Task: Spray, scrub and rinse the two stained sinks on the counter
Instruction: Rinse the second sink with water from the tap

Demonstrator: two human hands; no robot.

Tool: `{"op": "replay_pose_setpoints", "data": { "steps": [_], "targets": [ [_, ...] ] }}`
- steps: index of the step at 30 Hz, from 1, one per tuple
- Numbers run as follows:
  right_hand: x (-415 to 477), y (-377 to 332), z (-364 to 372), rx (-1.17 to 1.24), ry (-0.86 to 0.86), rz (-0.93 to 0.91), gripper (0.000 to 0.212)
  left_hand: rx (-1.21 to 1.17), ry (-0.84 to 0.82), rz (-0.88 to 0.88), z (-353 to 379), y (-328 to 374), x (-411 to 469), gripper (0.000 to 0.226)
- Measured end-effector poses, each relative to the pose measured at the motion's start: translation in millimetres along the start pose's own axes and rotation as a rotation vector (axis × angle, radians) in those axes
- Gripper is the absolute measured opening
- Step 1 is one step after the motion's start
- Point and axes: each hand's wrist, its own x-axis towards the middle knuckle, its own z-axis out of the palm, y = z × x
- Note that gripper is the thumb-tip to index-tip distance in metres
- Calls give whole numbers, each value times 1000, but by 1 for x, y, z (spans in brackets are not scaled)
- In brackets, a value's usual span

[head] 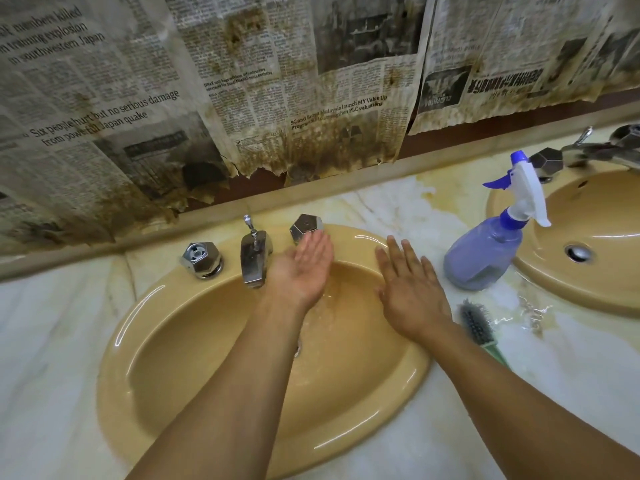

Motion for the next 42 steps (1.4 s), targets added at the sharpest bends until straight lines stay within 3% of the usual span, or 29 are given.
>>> {"op": "replay_pose_setpoints", "data": {
  "steps": [4, 8, 10, 13, 16, 18, 21, 24, 27, 32, 42],
  "targets": [
    [57, -44, -13, -21, -44, -187, 92, 219, -47, 145, 27, 17, -6, 46],
    [122, -79, -24, -80, -119, -301, 118, 384, -5, 207, 0, 21, -11, 44],
    [120, -75, -20, -88, -96, -288, 114, 470, -6, 213, -16, 16, -17, 42],
    [79, -65, -2, -70, 11, -261, 89, 577, -16, 187, -43, 2, -24, 36],
    [24, -60, 22, -1, 191, -334, 71, 559, 43, 167, -71, 1, -18, 32],
    [-2, -63, 31, 187, 201, -341, 57, 474, 112, 192, -89, 13, -13, 30],
    [-23, -95, 35, 914, -3, -41, 33, 374, 206, 241, -108, 36, -6, 27],
    [-10, -144, 29, 1764, -280, 526, 51, 491, 250, 283, -118, 46, -1, 34],
    [13, -180, 10, 2200, -471, 756, 54, 529, 246, 296, -116, 50, 4, 41],
    [28, -206, -10, 2395, -510, 841, 20, 354, 239, 230, -100, 47, 6, 41],
    [15, -197, -18, 2504, -605, 812, 32, 307, 143, 56, -104, 49, 11, 36]
  ]
}}
